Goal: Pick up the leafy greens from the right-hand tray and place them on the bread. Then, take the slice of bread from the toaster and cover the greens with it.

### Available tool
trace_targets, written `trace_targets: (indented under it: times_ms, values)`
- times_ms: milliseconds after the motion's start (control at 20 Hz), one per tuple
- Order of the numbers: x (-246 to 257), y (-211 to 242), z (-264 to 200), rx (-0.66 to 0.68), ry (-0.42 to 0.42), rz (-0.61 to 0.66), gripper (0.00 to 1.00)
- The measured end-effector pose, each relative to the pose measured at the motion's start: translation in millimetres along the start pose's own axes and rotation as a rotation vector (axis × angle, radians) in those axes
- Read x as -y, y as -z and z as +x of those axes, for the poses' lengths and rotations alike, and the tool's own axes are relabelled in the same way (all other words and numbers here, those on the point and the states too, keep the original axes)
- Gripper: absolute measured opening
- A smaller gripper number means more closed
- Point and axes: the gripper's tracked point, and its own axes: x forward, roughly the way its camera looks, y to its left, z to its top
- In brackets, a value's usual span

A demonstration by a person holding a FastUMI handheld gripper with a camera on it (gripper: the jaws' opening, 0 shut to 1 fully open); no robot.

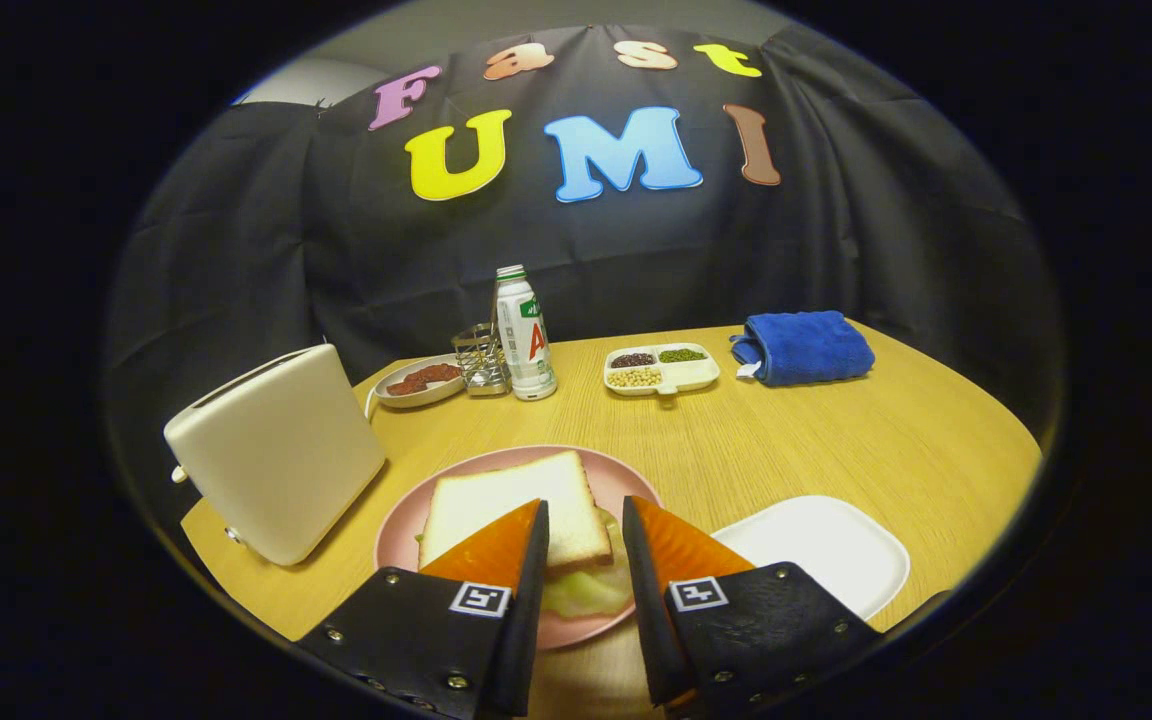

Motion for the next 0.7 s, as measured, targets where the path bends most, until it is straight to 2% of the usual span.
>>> trace_targets:
  times_ms: [400,700]
  values:
    - [11.6,-18.2,-8.8,0.042,0.015,-0.051,0.43]
    - [44.6,-64.1,-27.8,0.132,0.05,-0.1,0.43]
